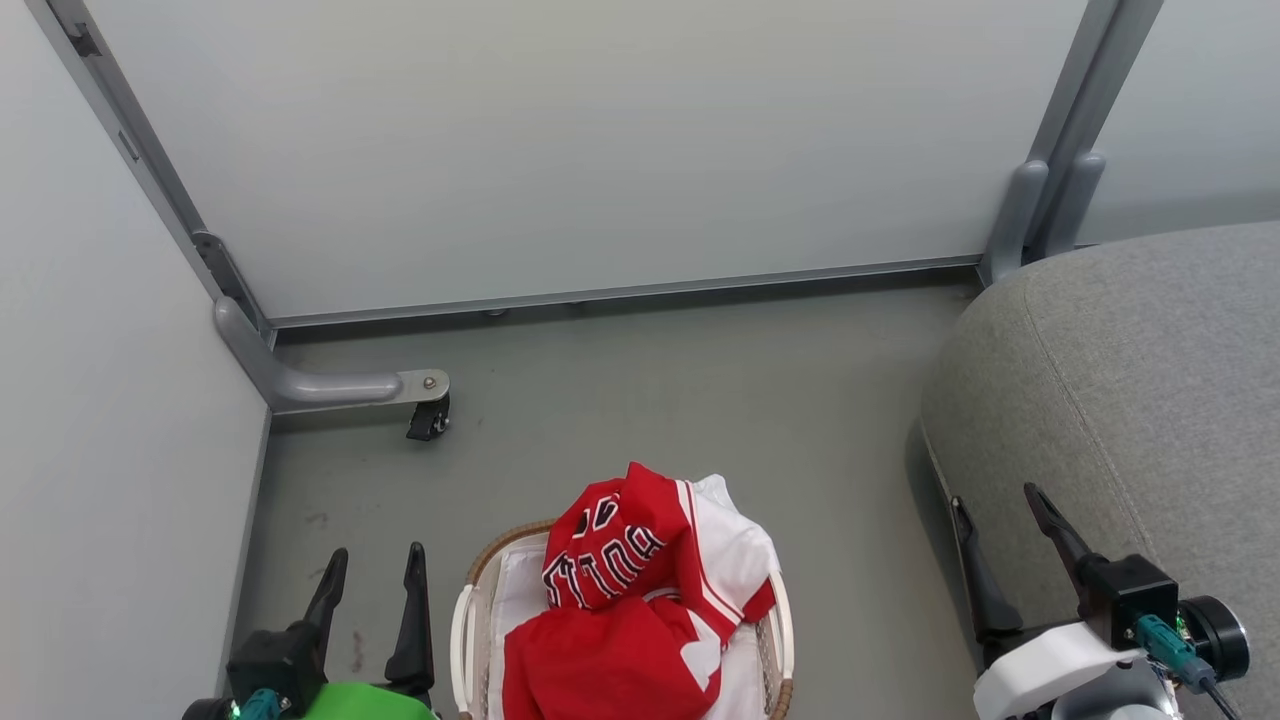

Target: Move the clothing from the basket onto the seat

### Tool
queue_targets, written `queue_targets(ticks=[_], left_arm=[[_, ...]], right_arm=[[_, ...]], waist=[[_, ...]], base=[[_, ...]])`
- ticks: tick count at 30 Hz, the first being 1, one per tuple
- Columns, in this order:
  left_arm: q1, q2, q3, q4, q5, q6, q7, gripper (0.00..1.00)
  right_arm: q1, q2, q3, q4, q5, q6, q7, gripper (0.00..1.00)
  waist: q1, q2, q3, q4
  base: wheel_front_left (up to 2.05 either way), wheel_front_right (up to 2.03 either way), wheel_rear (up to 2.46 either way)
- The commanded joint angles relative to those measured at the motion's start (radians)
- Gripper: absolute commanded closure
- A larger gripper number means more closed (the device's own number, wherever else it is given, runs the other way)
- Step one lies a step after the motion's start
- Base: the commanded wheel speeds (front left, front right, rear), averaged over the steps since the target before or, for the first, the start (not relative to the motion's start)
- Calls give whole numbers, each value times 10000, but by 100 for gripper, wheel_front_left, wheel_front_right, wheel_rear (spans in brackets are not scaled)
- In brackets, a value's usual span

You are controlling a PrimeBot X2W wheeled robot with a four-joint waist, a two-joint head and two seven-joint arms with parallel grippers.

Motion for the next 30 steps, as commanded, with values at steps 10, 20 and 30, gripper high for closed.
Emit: queue_targets(ticks=[10, 20, 30], left_arm=[[171, 75, -12, 124, 620, -29, -203, 0], [165, 74, 11, 147, 617, -30, -197, 0], [108, 74, -39, 115, 631, -31, -197, 0]], right_arm=[[127, -70, 38, -64, -816, 0, -222, 0], [102, -68, 51, -84, -831, 0, -222, 0], [27, -68, 22, -107, -834, 0, -222, 0]], waist=[[0, 0, 3, 33], [0, 0, 28, 10], [0, 0, 109, -7]], base=[[0, 0, 0], [0, 0, 0], [0, 0, 0]])
